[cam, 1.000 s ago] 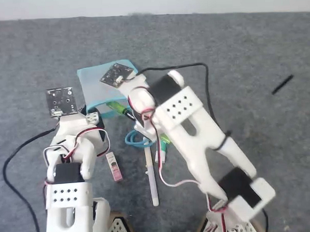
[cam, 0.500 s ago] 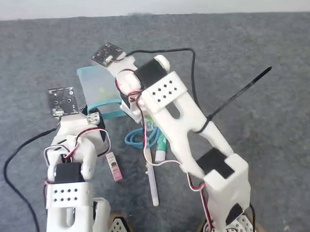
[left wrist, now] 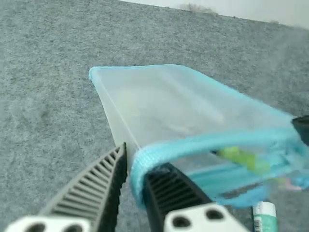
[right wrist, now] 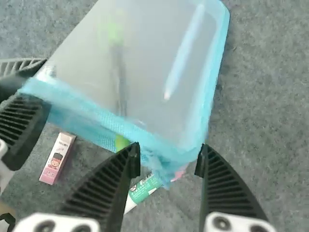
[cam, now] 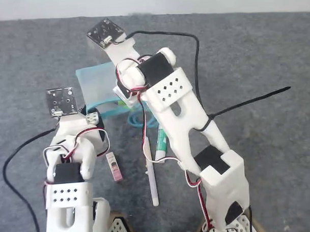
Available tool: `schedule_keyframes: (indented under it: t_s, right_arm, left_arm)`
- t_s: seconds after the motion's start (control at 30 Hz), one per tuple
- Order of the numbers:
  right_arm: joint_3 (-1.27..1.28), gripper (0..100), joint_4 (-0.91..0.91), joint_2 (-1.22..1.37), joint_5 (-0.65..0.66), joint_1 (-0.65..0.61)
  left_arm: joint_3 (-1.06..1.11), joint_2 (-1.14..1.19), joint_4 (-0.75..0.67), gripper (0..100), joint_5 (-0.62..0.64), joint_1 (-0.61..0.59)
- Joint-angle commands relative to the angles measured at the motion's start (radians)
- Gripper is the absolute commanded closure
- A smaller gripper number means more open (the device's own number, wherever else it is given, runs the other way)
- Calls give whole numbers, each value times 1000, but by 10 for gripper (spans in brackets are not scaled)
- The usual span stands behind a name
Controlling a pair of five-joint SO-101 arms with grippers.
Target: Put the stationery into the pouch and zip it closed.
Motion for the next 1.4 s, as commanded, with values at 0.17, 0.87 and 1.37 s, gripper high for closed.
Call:
schedule_keyframes:
  t_s: [0.17, 0.87, 1.37]
  right_arm:
    - [140, 803, 38, -338, -3, 38]
    - [1502, 800, -636, -630, -106, 36]
    - [1232, 706, -608, -308, -219, 2]
  left_arm:
    - [-16, -3, -38, 988, -14, 0]
    - [-21, -3, -41, 988, -14, -2]
    - [-21, -3, -54, 988, -14, 0]
